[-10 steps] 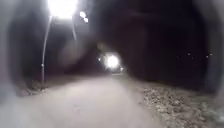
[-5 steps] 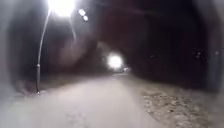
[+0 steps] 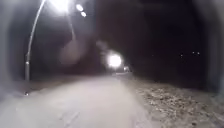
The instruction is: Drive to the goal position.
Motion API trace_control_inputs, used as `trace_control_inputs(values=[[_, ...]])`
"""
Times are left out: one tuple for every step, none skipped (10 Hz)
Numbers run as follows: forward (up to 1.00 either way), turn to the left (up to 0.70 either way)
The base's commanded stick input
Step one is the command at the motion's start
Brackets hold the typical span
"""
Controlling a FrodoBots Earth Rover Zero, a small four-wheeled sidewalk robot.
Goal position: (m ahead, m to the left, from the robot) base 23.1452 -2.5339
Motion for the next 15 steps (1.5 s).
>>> trace_control_inputs(values=[[1.00,0.01],[1.00,0.10],[1.00,0.22],[1.00,0.37],[1.00,0.40],[1.00,0.14],[1.00,0.00],[1.00,0.00],[1.00,0.00],[1.00,0.00],[0.36,0.00],[0.00,0.00],[0.00,0.00],[0.00,0.00],[0.00,0.00]])
